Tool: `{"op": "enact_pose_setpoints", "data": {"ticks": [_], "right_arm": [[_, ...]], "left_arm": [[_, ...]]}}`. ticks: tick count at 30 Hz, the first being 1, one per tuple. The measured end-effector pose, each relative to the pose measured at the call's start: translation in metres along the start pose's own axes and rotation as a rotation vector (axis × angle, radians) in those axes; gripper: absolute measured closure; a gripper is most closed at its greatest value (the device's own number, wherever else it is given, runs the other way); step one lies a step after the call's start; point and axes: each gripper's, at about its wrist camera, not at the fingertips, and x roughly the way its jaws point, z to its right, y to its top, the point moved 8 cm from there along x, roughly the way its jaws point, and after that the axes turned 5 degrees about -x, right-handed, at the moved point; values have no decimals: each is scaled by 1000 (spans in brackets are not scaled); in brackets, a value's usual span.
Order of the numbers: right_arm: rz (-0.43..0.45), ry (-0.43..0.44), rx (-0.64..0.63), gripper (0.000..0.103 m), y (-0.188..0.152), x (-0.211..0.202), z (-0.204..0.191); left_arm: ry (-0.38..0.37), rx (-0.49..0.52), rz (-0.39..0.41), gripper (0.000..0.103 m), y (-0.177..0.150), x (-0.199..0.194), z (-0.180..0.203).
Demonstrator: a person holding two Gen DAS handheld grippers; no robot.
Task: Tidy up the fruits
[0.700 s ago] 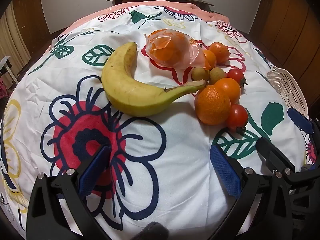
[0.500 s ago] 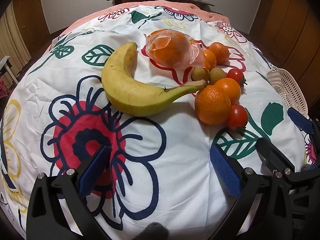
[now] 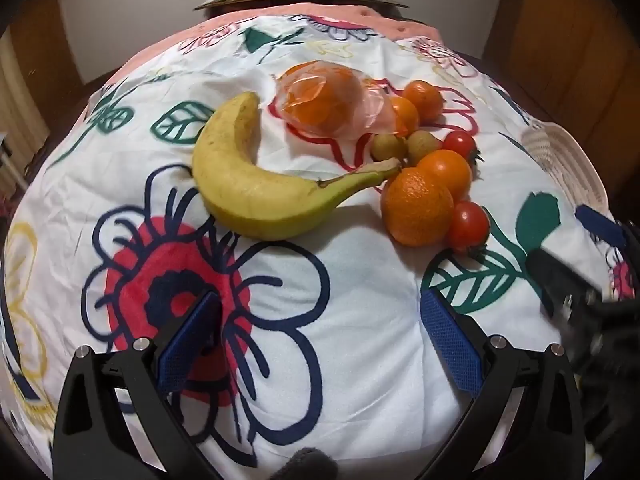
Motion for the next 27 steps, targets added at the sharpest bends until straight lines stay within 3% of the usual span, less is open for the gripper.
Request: {"op": "enact_pose_setpoints", "data": {"ticks": [27], "right_arm": [[-11, -10, -6, 5, -2, 6, -3]], "left_arm": [[-1, -1, 14, 2, -3, -2, -1]]}}
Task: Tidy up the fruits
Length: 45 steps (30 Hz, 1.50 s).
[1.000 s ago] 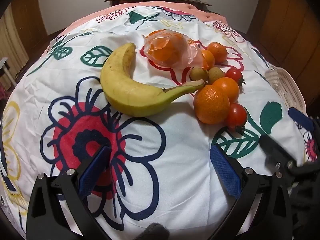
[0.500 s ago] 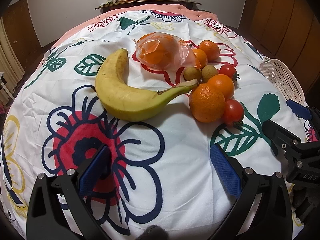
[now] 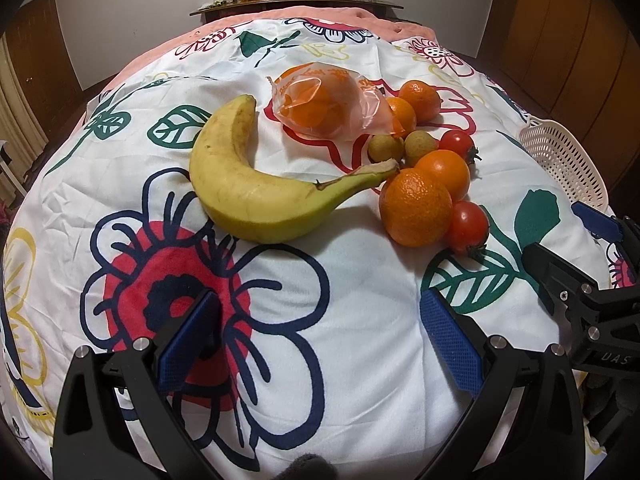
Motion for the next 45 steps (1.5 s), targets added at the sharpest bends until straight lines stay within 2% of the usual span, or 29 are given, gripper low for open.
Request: {"op": "enact_pose_setpoints", "data": {"ticks": [32, 35, 40, 45], "right_arm": [[12, -13, 1, 5, -1, 0, 0], [9, -12, 0, 5, -1, 0, 1], [-13, 2, -3, 5, 0, 0, 1], [-33, 8, -5, 5, 0, 0, 1]], "left_arm": [[-11, -10, -3, 2, 1, 1, 1], [-22, -19, -6, 2, 1, 1, 2], [-84, -60, -10, 2, 1, -2, -4], [-85, -56, -4, 2, 1, -6, -4]]}}
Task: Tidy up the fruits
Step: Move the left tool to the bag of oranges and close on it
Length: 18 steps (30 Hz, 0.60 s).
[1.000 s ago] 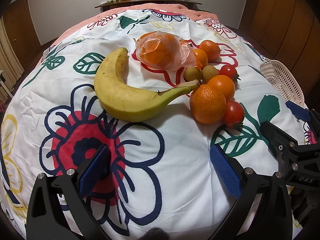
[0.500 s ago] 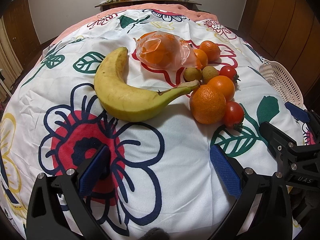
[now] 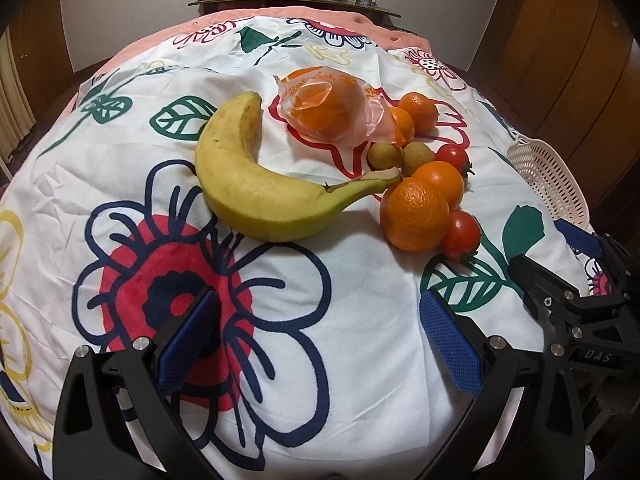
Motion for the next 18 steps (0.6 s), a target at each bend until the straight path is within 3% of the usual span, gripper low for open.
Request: {"op": "enact_pose_setpoints", "data": {"ticks": [8, 11, 18], "right_arm": [[9, 4, -1, 5, -1, 0, 1], [15, -2, 0, 5, -1, 0, 0], [20, -10, -2, 5, -1, 0, 0]], "left_arm": [[20, 67, 151, 2, 24, -46, 0], [18, 50, 199, 2, 40, -60, -6], [58, -68, 169, 2, 70, -48, -35]]}}
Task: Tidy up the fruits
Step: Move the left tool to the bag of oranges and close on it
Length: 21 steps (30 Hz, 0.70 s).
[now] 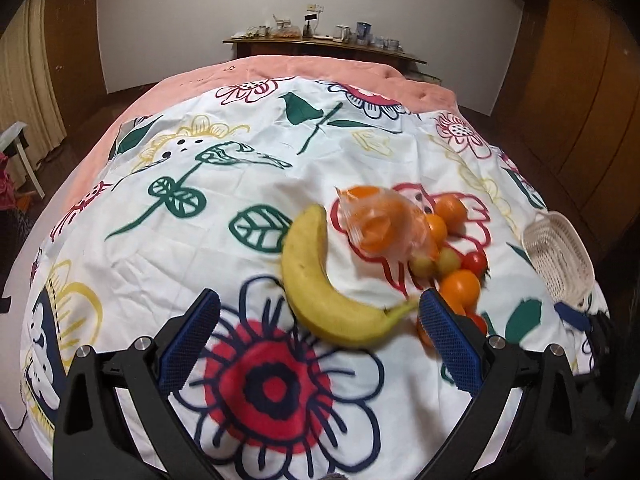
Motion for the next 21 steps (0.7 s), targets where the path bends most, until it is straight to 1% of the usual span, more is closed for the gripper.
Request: {"op": "enact_pose_setpoints", "data": {"ticks": [5, 8, 10, 12, 14, 16, 18, 21], "right_arm": [[0, 1, 0, 5, 0, 0, 0], [0, 1, 0, 5, 0, 0, 0], [1, 2, 1, 5, 0, -1, 0], [2, 1, 2, 5, 0, -1, 0], [1, 1, 2, 5, 0, -1, 0], [1, 2, 2, 5, 0, -1, 0], [2, 2, 2, 5, 0, -1, 0], [3, 1, 1, 5, 0, 0, 0]], "left_arm": [[12, 54, -5, 2, 18, 0, 11], [23, 65, 33, 2, 42, -12, 9], [55, 65, 80, 2, 61, -25, 1], [69, 71, 117, 2, 77, -34, -2], [75, 69, 135, 2, 84, -33, 0], [74, 69, 117, 2, 80, -19, 10], [27, 74, 58, 2, 66, 2, 27], [-6, 92, -6, 2, 47, 30, 50]]}}
